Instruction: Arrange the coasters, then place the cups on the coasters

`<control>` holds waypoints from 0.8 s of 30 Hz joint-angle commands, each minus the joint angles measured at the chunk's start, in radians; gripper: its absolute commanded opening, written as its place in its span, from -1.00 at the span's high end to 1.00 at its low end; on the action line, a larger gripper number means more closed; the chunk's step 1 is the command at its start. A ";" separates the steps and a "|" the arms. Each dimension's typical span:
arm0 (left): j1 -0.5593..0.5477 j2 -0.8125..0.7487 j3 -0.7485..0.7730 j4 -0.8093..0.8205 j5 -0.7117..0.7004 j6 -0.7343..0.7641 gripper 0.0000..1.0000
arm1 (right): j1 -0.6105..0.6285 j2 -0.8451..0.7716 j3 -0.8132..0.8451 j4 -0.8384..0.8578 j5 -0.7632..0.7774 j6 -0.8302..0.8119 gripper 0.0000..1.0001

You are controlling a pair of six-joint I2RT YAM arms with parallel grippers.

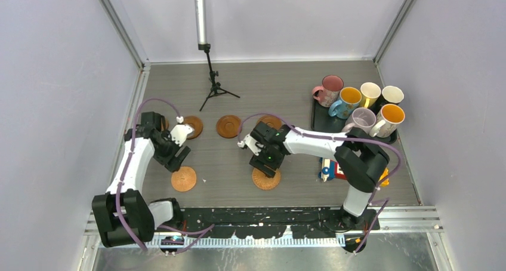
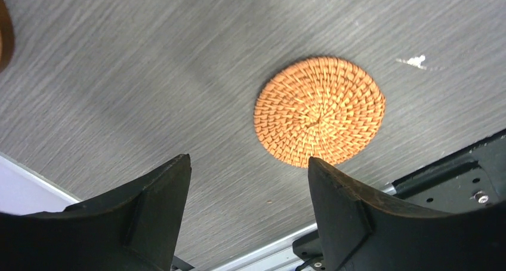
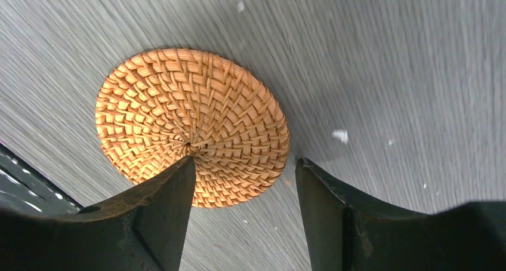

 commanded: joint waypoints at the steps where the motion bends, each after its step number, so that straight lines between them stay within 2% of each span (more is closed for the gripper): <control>1: 0.042 -0.015 -0.032 -0.072 0.060 0.128 -0.44 | 0.035 0.110 0.074 0.103 0.033 0.059 -0.32; 9: 0.063 -0.049 -0.142 -0.006 0.072 0.304 -0.38 | 0.062 0.222 0.203 0.130 0.029 0.128 -0.28; 17: 0.048 0.085 -0.169 0.152 0.043 0.209 -0.26 | 0.093 0.276 0.266 0.142 0.028 0.172 -0.27; 24: 0.035 0.116 -0.189 0.248 0.050 0.163 -0.23 | 0.094 0.309 0.302 0.145 0.036 0.198 -0.27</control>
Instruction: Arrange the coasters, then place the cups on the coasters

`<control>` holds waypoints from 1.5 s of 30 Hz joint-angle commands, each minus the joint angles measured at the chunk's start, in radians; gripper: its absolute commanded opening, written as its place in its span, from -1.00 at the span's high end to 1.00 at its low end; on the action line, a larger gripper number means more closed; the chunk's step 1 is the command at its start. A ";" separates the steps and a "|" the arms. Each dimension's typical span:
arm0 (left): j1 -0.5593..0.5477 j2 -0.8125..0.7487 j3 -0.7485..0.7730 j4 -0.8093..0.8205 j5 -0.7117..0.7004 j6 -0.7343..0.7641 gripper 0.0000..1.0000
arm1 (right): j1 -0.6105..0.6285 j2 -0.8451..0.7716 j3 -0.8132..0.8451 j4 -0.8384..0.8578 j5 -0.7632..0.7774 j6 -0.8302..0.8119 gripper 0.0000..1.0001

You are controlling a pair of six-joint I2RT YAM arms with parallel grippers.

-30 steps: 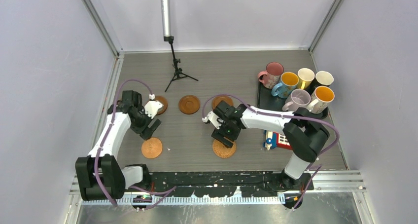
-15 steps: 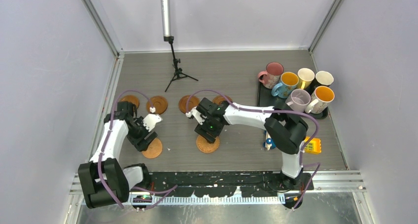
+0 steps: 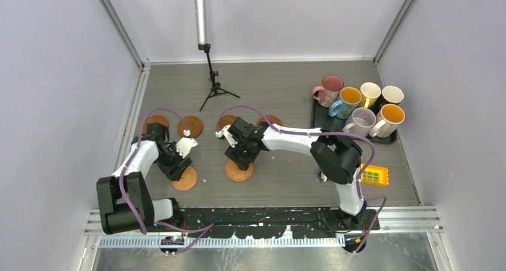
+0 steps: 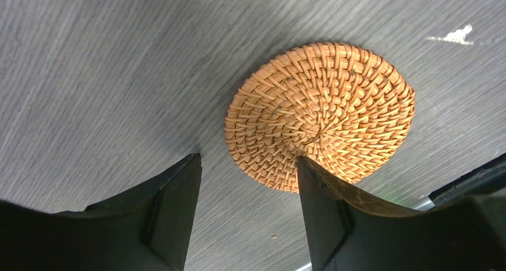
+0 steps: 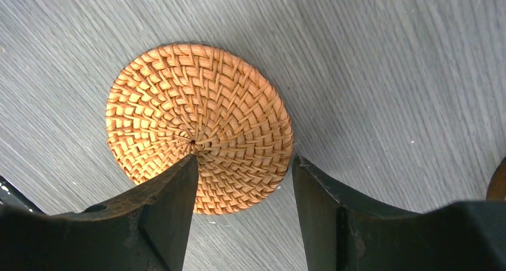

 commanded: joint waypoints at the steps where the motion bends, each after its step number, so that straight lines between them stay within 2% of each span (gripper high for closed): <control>1: -0.012 0.018 -0.012 0.122 0.014 -0.056 -0.23 | 0.008 0.074 0.016 0.032 0.044 0.028 -0.26; 22: -0.021 0.123 0.086 0.164 0.074 -0.213 -0.21 | 0.034 0.105 0.090 -0.001 0.029 0.031 -0.28; 45: -0.019 -0.023 0.162 0.004 0.134 -0.244 -0.38 | 0.034 -0.007 0.180 -0.019 0.018 0.076 -0.37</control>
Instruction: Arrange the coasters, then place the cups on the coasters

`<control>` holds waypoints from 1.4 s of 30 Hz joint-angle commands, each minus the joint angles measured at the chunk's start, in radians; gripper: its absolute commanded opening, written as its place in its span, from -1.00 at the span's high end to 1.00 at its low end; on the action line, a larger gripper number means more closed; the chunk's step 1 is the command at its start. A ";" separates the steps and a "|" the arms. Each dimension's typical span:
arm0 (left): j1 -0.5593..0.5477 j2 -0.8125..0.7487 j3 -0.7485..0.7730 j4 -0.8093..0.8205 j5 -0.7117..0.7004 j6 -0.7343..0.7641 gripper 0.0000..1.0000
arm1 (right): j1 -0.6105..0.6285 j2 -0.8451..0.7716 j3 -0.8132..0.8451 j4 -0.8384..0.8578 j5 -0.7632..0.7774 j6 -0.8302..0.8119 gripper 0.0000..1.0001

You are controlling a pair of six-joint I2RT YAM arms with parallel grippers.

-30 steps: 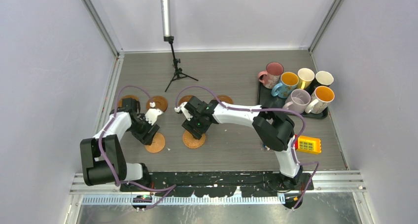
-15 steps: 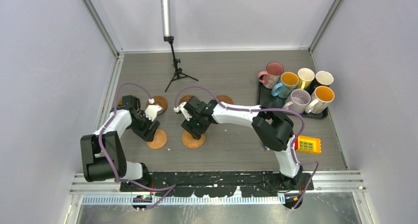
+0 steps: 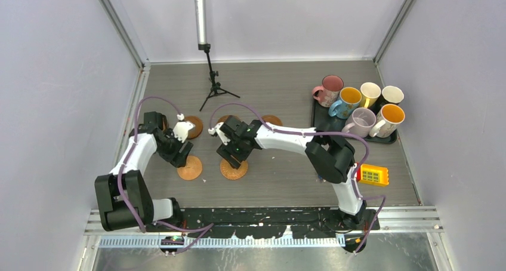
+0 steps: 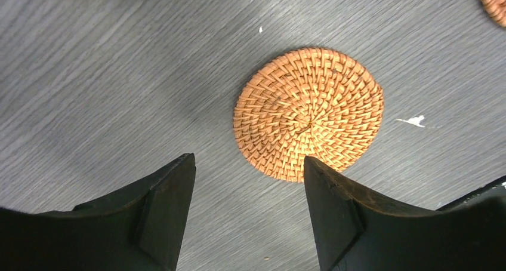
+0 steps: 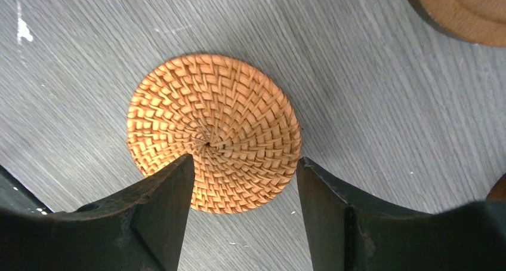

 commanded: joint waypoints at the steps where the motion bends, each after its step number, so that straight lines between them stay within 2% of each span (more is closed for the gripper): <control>1: -0.003 -0.066 0.055 -0.061 0.060 -0.016 -0.39 | 0.007 -0.078 0.060 0.009 0.002 0.026 -0.39; 6: -0.003 -0.100 0.101 -0.114 0.136 -0.040 -0.50 | -0.029 -0.149 0.075 -0.017 -0.025 0.014 -0.47; 10: -0.003 -0.094 0.163 -0.135 0.165 -0.088 -0.57 | -0.103 -0.210 0.081 -0.089 -0.060 -0.031 -0.48; 16: -0.006 -0.092 0.228 -0.148 0.174 -0.118 -0.60 | -0.302 -0.326 0.026 -0.211 -0.067 -0.097 -0.48; 24: -0.015 -0.098 0.248 -0.145 0.165 -0.159 -0.61 | -0.592 -0.416 -0.072 -0.281 -0.031 -0.140 -0.48; 29: -0.028 -0.099 0.264 -0.136 0.173 -0.187 -0.61 | -0.728 -0.368 -0.060 -0.273 -0.014 -0.146 -0.45; 32: -0.051 -0.092 0.279 -0.136 0.164 -0.191 -0.61 | -0.765 -0.300 0.002 -0.273 0.047 -0.146 -0.41; 37: -0.063 -0.079 0.302 -0.127 0.147 -0.201 -0.61 | -0.809 -0.229 0.025 -0.276 0.050 -0.115 -0.35; 42: -0.063 -0.082 0.307 -0.128 0.142 -0.202 -0.61 | -0.821 -0.195 -0.021 -0.239 0.100 -0.129 -0.09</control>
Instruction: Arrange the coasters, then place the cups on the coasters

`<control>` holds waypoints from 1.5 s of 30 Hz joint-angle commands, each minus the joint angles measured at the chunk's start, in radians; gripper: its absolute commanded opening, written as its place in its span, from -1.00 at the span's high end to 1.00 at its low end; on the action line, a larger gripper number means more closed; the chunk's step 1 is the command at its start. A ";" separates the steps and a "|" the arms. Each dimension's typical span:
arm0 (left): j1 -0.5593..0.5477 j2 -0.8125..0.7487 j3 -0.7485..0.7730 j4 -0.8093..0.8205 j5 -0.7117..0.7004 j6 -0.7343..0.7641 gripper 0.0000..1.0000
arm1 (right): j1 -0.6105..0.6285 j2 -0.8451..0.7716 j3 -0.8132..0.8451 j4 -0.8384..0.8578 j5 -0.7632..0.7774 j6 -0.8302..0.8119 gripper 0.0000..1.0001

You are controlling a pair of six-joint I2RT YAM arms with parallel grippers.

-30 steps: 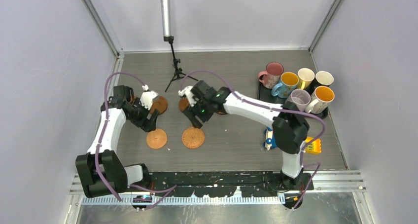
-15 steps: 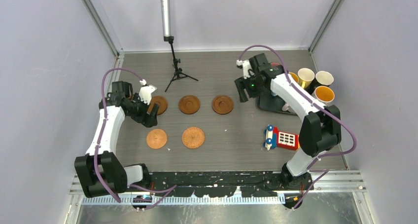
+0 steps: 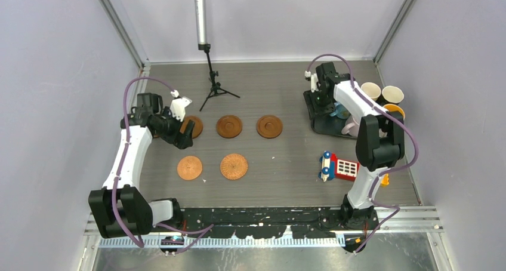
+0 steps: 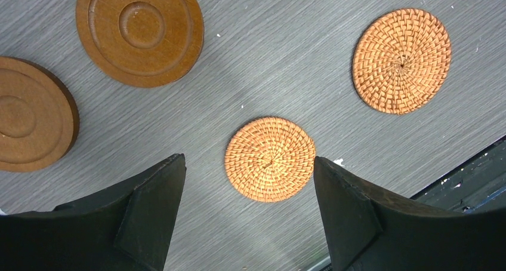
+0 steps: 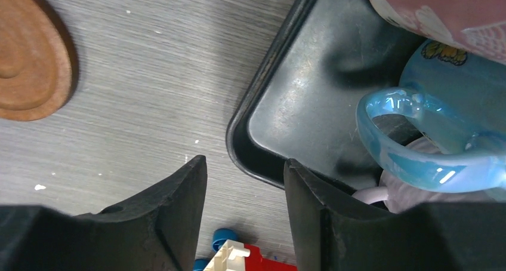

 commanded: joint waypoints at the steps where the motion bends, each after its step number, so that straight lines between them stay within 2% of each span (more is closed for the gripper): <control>1: -0.003 -0.007 0.034 0.004 -0.002 -0.011 -0.61 | -0.007 0.009 -0.024 0.050 0.086 -0.014 -0.06; 4: -0.003 -0.006 0.034 0.003 -0.002 -0.007 -0.61 | -0.012 0.037 -0.033 0.075 0.125 -0.042 0.07; 10: -0.004 0.001 0.040 0.002 -0.002 -0.007 -0.61 | -0.018 0.086 -0.031 0.066 0.098 -0.056 0.22; 14: -0.005 -0.001 0.041 0.003 -0.001 -0.007 -0.61 | -0.018 0.124 -0.034 0.080 0.126 -0.075 0.26; 19: -0.004 -0.001 0.043 0.000 -0.002 -0.006 -0.61 | -0.018 0.147 -0.052 0.062 0.085 -0.094 0.32; 37: -0.012 -0.013 0.037 -0.017 0.004 -0.001 -0.61 | 0.073 -0.020 -0.335 0.052 -0.033 -0.082 0.33; 45: -0.014 -0.020 0.034 -0.020 0.007 0.002 -0.61 | 0.074 -0.124 -0.327 0.013 -0.025 -0.053 0.28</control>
